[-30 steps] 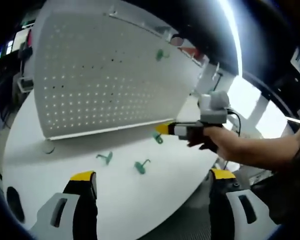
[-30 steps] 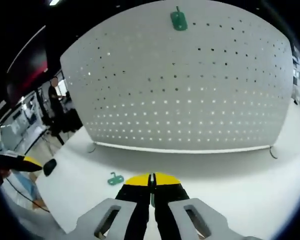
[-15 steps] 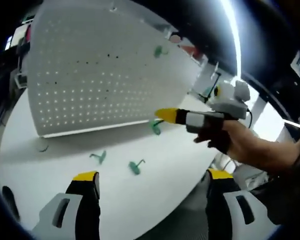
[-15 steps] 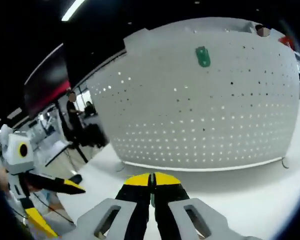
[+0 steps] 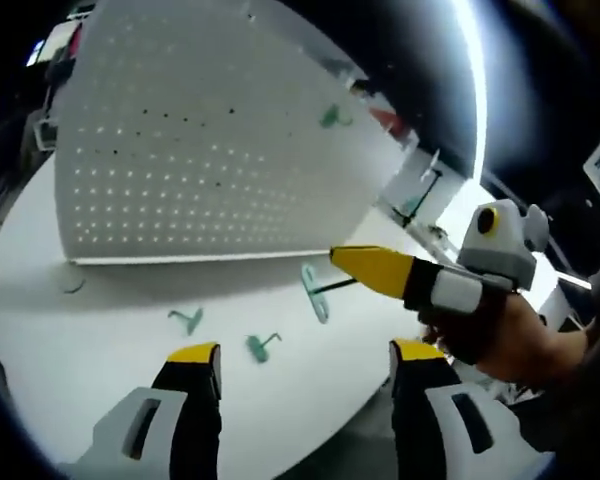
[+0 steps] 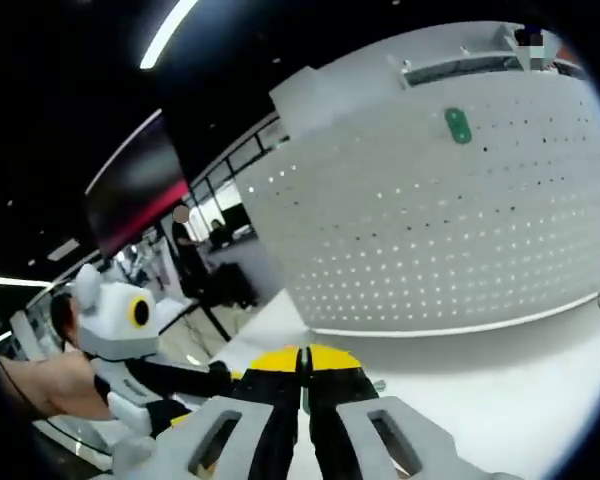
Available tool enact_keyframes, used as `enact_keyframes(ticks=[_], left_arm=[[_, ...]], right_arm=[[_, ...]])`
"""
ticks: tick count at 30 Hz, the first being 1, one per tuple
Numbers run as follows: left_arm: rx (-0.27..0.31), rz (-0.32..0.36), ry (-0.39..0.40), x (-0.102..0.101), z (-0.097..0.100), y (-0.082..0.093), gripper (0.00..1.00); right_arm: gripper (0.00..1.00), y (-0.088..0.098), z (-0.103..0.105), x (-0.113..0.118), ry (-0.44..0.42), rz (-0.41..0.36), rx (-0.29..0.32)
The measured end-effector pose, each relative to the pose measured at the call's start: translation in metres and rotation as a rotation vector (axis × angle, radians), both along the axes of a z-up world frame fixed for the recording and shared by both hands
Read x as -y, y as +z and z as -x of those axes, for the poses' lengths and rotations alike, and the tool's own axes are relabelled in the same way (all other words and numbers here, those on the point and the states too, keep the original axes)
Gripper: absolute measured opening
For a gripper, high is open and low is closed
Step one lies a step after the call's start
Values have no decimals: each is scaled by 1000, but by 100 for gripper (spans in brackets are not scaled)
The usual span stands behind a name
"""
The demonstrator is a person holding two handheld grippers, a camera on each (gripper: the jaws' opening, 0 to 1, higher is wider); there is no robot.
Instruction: Insert the hook assembly into the mounting plate slot until the hook locks in place.
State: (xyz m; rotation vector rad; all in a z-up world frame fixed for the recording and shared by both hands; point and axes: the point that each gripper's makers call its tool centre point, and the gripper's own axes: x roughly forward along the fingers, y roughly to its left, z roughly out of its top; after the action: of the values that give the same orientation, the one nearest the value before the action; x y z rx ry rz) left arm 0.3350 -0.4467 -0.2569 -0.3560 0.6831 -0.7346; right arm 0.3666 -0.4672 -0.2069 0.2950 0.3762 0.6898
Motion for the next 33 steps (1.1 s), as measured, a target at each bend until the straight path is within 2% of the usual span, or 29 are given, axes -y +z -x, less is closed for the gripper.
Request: enact_keyframes(ticks=[4, 10, 23, 29, 33], left_arm=[[-5, 43, -8, 4, 0, 5, 62], [-17, 102, -1, 4, -2, 7, 53], [-27, 189, -7, 6, 1, 12, 19], [-29, 212, -10, 5, 1, 14, 10], [-28, 207, 3, 3, 0, 13, 10]], right_arm=[[0, 5, 9, -9, 19, -56, -12], [0, 6, 16, -16, 35, -88, -16], [0, 11, 21, -26, 60, -102, 7], [0, 11, 23, -28, 65, -104, 9], [0, 13, 23, -29, 65, -110, 16]])
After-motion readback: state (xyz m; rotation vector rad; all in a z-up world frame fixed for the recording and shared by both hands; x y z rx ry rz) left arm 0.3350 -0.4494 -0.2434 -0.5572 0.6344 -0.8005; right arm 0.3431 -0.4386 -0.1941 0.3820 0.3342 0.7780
